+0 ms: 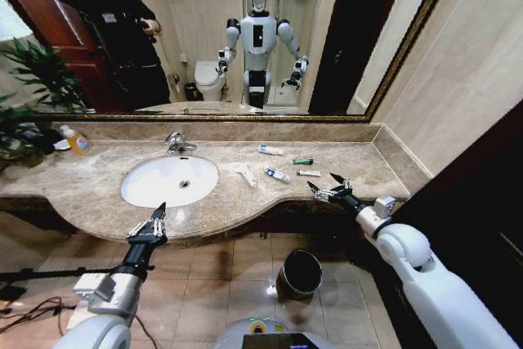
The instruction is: Pick up the trash from the sink and place it in the trash bin.
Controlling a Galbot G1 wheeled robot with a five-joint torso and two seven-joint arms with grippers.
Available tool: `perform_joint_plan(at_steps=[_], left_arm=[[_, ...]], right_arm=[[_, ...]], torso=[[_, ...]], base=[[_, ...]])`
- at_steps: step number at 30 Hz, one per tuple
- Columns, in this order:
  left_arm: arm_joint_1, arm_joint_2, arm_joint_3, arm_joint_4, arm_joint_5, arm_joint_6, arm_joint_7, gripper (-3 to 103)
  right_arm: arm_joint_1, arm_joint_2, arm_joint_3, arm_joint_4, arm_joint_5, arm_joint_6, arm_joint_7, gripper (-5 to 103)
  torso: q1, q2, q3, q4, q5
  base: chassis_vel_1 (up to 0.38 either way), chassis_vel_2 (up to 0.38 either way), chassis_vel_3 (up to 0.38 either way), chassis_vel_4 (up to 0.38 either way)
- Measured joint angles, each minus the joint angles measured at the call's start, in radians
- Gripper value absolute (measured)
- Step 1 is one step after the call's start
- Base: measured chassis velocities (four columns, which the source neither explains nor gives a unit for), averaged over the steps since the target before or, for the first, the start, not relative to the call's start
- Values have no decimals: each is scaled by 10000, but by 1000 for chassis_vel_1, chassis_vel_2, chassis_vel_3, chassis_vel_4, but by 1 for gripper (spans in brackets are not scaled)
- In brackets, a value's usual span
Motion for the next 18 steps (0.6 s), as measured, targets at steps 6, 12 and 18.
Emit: perform_joint_plan(at_steps=[6, 12, 18], left_arm=[[0, 0, 0, 0, 0, 0, 0, 0], [0, 0, 0, 0, 0, 0, -2, 0], [0, 0, 0, 0, 0, 0, -2, 0]], right_arm=[[1055, -232, -726, -545, 35, -218, -177, 100], [2678, -31, -2223, -1427, 75, -923, 205, 100], [3713, 327, -3291, -2130, 119, -1259, 538, 100]], torso=[[0, 0, 0, 0, -2], [0, 0, 0, 1, -2], [0, 0, 0, 1, -3]], base=[[0, 0, 0, 0], [0, 0, 0, 0], [0, 0, 0, 0]])
